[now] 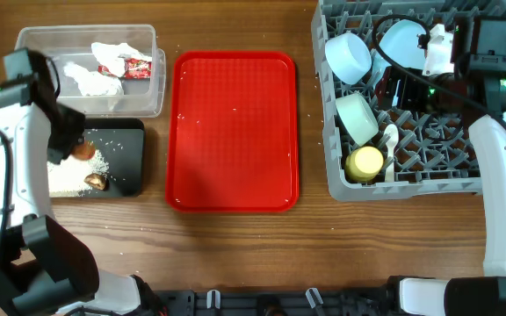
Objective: Sort waste into correct bins and load items into the dishwasher rack
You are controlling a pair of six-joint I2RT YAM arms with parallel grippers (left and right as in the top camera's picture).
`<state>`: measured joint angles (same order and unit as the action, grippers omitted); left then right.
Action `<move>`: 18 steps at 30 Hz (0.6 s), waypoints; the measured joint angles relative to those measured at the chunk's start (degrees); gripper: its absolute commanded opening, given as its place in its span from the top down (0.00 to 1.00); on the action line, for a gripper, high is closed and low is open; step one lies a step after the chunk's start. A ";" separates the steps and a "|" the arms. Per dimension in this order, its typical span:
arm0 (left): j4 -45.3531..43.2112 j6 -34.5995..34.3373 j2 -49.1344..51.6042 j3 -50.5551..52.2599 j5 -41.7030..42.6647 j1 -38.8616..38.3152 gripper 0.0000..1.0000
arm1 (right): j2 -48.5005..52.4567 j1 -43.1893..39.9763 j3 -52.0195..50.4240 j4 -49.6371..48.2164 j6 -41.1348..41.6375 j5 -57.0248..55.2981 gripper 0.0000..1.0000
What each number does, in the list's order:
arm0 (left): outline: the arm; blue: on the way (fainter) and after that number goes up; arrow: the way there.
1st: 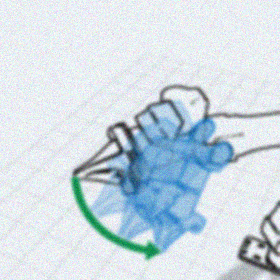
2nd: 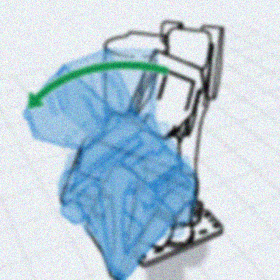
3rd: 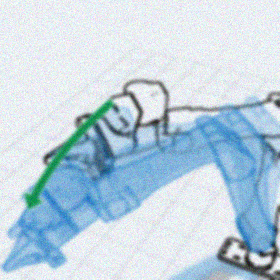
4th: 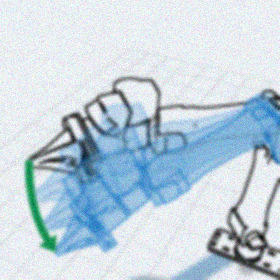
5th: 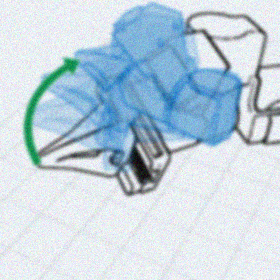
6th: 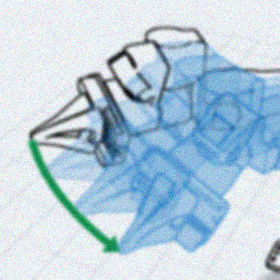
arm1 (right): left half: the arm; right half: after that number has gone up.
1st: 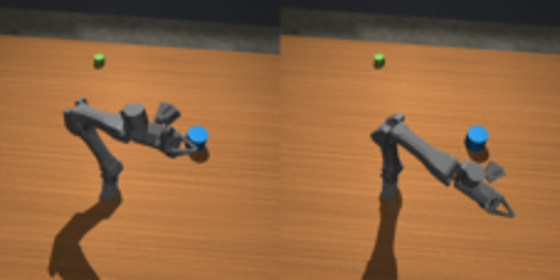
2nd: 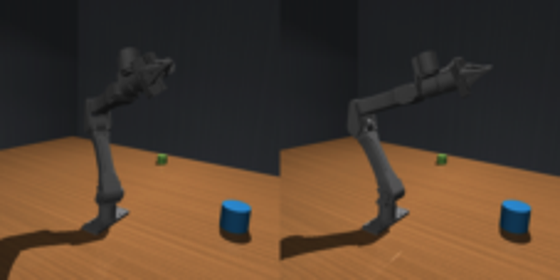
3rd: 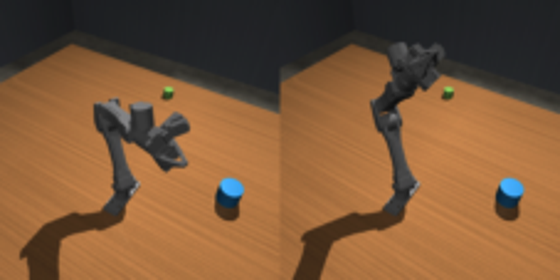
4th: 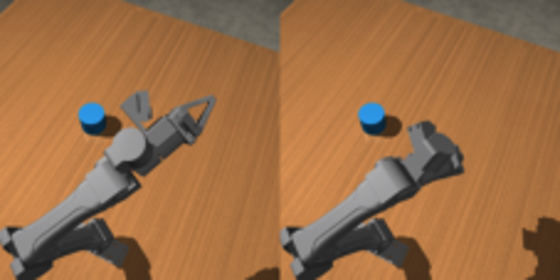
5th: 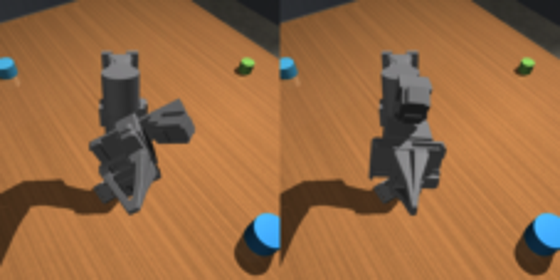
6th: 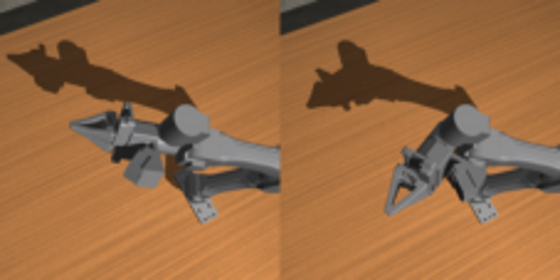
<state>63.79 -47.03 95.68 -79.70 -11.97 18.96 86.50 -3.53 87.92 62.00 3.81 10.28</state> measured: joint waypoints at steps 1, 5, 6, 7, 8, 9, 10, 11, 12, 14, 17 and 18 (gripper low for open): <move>-2.19 -1.92 0.00 2.38 -0.11 0.57 0.89 | 0.00 0.00 0.00 -0.13 0.00 0.00 0.00; -17.94 -6.54 0.11 13.38 1.27 0.63 0.77 | 0.00 0.00 0.00 -0.26 0.02 0.02 0.00; -21.31 -7.19 0.13 15.89 1.79 0.52 0.73 | 0.00 0.00 0.00 -0.26 0.15 0.02 0.00; -24.15 -7.54 0.13 18.05 2.23 0.42 0.60 | 0.00 0.00 0.00 -0.26 0.44 0.00 0.00; -26.97 -8.07 0.13 20.24 2.64 0.26 0.54 | 0.00 0.00 0.00 -0.28 0.90 0.00 0.00; -27.65 -8.39 0.13 20.87 2.82 0.20 0.51 | 0.00 0.00 0.00 -0.28 1.07 0.02 0.00; -28.06 -8.79 0.13 21.11 2.84 0.17 0.50 | 0.00 0.00 0.00 -0.28 1.14 0.02 0.00; -28.28 -8.85 0.13 21.14 2.89 0.17 0.48 | 0.00 0.00 0.00 -0.28 1.31 0.00 0.00; -28.55 -8.85 0.13 21.14 2.86 0.17 0.46 | 0.00 0.00 0.00 -0.28 1.33 0.00 0.00; -28.65 -8.87 0.13 21.14 2.89 0.17 0.45 | 0.00 0.00 0.00 -0.28 1.51 0.00 0.00; -28.94 -8.85 0.13 21.14 2.91 0.17 0.46 | 0.00 0.00 0.00 -0.28 1.51 0.00 0.00; -28.96 -8.83 0.13 21.14 2.91 0.17 0.46 | 0.00 0.00 0.00 -0.31 1.51 0.02 0.00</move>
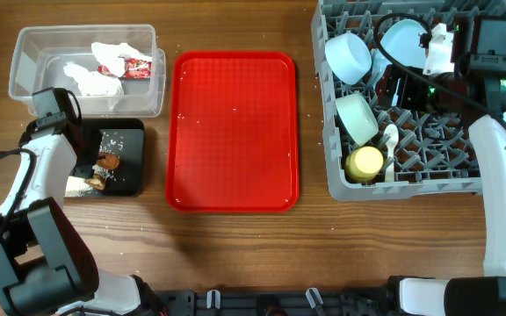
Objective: Sort waste into correct bins and load items into the dishwasher rack
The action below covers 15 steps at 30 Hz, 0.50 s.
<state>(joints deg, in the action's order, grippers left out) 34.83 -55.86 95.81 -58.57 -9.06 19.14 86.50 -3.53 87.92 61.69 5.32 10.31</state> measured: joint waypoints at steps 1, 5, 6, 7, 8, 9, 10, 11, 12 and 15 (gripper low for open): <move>0.20 0.00 -0.02 0.00 0.00 0.00 0.46 | 0.00 0.00 0.00 -0.04 0.00 0.00 0.00; 6.86 2.45 -2.14 -2.40 0.52 -0.04 0.38 | 0.00 0.00 0.00 -0.66 0.00 0.00 0.00; 8.13 3.98 -4.07 -3.17 0.81 -0.17 0.33 | 0.00 0.00 0.00 -0.66 -0.07 -0.02 0.00; 9.42 5.42 -6.62 -3.98 0.92 -0.44 0.29 | 0.00 0.00 0.00 -0.68 -0.48 -0.02 0.00; 10.14 7.54 -9.73 -4.68 1.14 -0.98 0.28 | 0.00 0.00 0.00 -0.68 -0.83 -0.04 0.00; 10.36 9.75 -13.97 -5.35 1.42 -1.88 0.27 | 0.00 0.02 0.00 -0.68 -1.11 -0.33 0.00; 10.16 12.02 -17.75 -5.75 1.62 -2.97 0.21 | -0.07 0.31 0.00 -0.87 -1.68 -0.85 0.00; 10.05 13.53 -20.17 -5.90 1.64 -3.87 0.18 | -0.22 0.59 -0.02 -1.22 -2.40 -1.31 0.00; 9.05 16.22 -24.30 -5.97 1.66 -6.01 0.06 | -0.85 1.73 -0.02 -2.12 -4.02 -1.79 0.00; 7.28 21.24 -32.13 -6.34 1.88 -11.85 0.00 | -5.03 6.12 -0.02 -5.07 -7.06 -3.74 0.00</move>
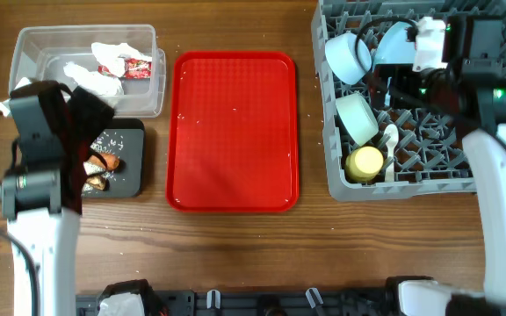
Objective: Sort waste into correct bins and load items into the dishwasher rack
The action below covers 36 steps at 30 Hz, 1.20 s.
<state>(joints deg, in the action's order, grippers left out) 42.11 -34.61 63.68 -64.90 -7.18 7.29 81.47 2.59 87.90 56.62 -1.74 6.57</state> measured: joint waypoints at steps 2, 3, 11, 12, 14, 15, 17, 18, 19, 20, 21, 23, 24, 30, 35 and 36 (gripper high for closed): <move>0.24 1.46 -3.72 0.00 0.22 -4.59 0.00 | -5.09 3.34 0.00 -1.36 -0.98 -1.73 0.00; 0.39 1.88 -4.52 0.00 0.24 -5.99 0.00 | -7.50 4.28 0.00 -1.49 -1.20 -2.21 0.00; 1.36 3.08 -4.70 0.00 0.22 -8.70 0.00 | -14.03 4.72 0.13 0.35 2.80 -0.68 0.00; 1.42 3.08 -4.57 0.00 0.22 -8.70 0.00 | -13.73 4.72 0.13 0.35 3.23 -0.50 0.00; 1.42 3.08 -4.33 0.00 0.22 -8.70 0.00 | -13.05 4.72 0.13 0.33 3.63 -0.22 0.00; 1.42 3.08 -4.33 0.00 0.22 -8.70 0.00 | -12.55 4.72 0.13 0.35 3.65 -0.15 0.00; 1.44 3.08 -4.33 0.00 0.22 -8.70 0.00 | -11.34 4.72 0.13 1.09 3.67 -0.15 0.00; 1.42 3.08 -4.33 0.00 0.22 -8.74 0.00 | -10.88 4.72 0.11 0.33 3.67 -0.20 0.00; 1.44 3.08 -4.33 0.00 0.22 -8.74 0.00 | -10.67 4.72 -0.11 -2.03 3.65 -0.42 0.00; 1.42 3.08 -4.33 0.00 0.22 -8.74 0.00 | -10.69 4.72 -0.94 -6.29 3.54 -0.90 0.00; 1.49 3.08 -4.33 0.00 0.22 -8.74 0.00 | -11.02 4.72 -2.38 -10.71 3.15 -1.11 0.00; 1.51 3.10 -4.33 0.00 0.22 -8.74 0.00 | -14.05 4.72 -9.92 -23.28 2.10 -1.70 0.00; 1.46 3.08 -4.33 0.00 0.22 -8.74 0.00 | -16.83 4.72 -15.39 -28.09 1.84 -1.75 0.00; 1.55 3.10 -4.33 0.00 0.22 -8.74 0.00 | -37.77 4.33 -52.85 -62.10 1.42 -0.55 0.00; 1.57 3.10 -4.26 0.00 0.22 -8.74 0.00 | -54.58 4.15 -76.63 -66.16 0.96 -0.15 0.00; 1.60 3.10 -4.26 0.00 0.22 -8.74 0.00 | -57.81 4.15 -79.10 -66.34 0.96 -0.15 0.00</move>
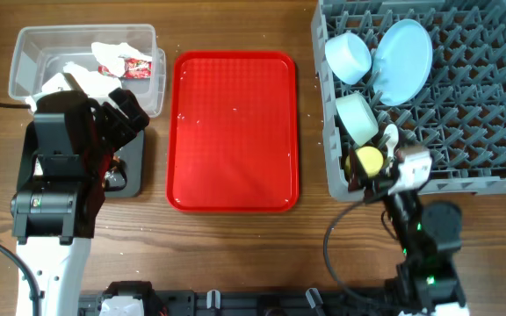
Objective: Sort waste into correct bins and load items into the dishwasher rack
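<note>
My left arm fills the left side, close under the camera. Its gripper (126, 112) hangs over the black tray (132, 172), and its jaws are not readable. The arm hides most of that tray and the food scraps on it. Behind it, the clear bin (26, 53) holds crumpled white paper (111, 50) and a red wrapper (133, 67). The red tray (235, 132) is bare. The grey rack (464, 114) holds a blue plate (407, 48), a blue cup (348, 54), a pale bowl (357, 116), a yellow cup (369, 159) and a white spoon (391, 136). My right gripper (378, 186) sits at the rack's front edge.
The rack's right half is open grid with upright tines. Bare wooden table runs along the front, between the red tray and the rack, and on either side of the right arm's base at the bottom right.
The right arm was over the rack's back row by the blue plate and is now pulled back to the rack's front edge. The left arm stands higher and covers more of the black tray.
First the left gripper was down on the black tray among food scraps and the right arm reached over the back of the rack. The left arm then shifted and rose over the tray. Now the right arm is withdrawn, and the blue plate stands uncovered in the rack.
</note>
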You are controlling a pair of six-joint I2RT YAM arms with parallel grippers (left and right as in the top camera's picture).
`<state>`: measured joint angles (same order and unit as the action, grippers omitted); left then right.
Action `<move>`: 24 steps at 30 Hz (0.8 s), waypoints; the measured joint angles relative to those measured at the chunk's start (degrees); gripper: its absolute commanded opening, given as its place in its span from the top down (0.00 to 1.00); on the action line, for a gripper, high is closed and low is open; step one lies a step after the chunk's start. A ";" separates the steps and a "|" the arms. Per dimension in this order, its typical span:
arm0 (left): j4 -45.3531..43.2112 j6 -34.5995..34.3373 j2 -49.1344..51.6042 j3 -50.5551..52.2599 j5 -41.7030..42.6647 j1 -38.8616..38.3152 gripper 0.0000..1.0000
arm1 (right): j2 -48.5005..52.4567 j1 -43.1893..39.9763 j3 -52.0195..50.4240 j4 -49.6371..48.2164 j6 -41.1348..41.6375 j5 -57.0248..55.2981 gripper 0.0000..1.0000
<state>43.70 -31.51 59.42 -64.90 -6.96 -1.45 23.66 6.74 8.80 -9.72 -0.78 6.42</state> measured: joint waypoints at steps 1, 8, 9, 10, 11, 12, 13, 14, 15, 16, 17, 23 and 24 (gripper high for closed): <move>0.07 0.00 0.00 0.02 0.00 0.00 0.00 | -4.00 0.00 -2.99 -0.11 0.00 0.00 0.00; 0.00 0.00 0.00 0.02 0.00 0.00 0.00 | -15.96 -0.04 -8.35 7.78 0.00 0.22 0.00; 0.00 0.00 0.00 0.00 0.00 0.00 0.00 | -16.94 -0.04 -8.44 9.05 0.00 0.22 0.00; 0.00 0.00 0.00 0.02 0.00 0.00 0.00 | -17.92 -0.04 -8.44 9.33 0.00 0.24 0.00; 0.00 0.00 0.00 0.00 0.00 0.00 0.00 | -19.19 -0.04 -8.44 9.33 0.00 0.24 0.00; 0.00 0.00 0.00 0.00 0.00 0.00 0.00 | -20.70 -0.04 -8.44 9.27 0.00 0.24 0.00; 0.00 0.00 0.00 0.00 0.00 0.00 0.00 | -21.07 -0.04 -8.44 9.29 0.00 0.24 0.00; 0.00 0.00 0.00 0.00 0.00 0.00 0.00 | -21.24 -0.04 -8.44 9.29 0.00 0.24 0.00; 0.00 0.00 0.00 0.00 0.00 0.00 0.00 | -21.31 -0.04 -8.44 9.31 0.00 0.24 0.00; 0.00 0.00 0.00 0.00 0.00 0.00 0.00 | -21.33 -0.04 -8.44 9.29 0.00 0.24 0.00; 0.00 0.00 0.00 0.00 0.00 0.00 0.00 | -21.40 -0.04 -8.44 9.31 0.00 0.24 0.00; 0.00 0.00 0.00 0.00 0.00 0.00 0.00 | -22.56 -0.02 -8.44 9.33 0.00 0.24 0.00; 0.00 0.00 0.00 0.00 0.00 0.00 0.00 | -22.56 -0.02 -8.44 9.33 0.00 0.24 0.00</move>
<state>43.70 -31.51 59.42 -64.90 -6.96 -1.45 1.10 6.72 0.36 -0.38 -0.78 6.66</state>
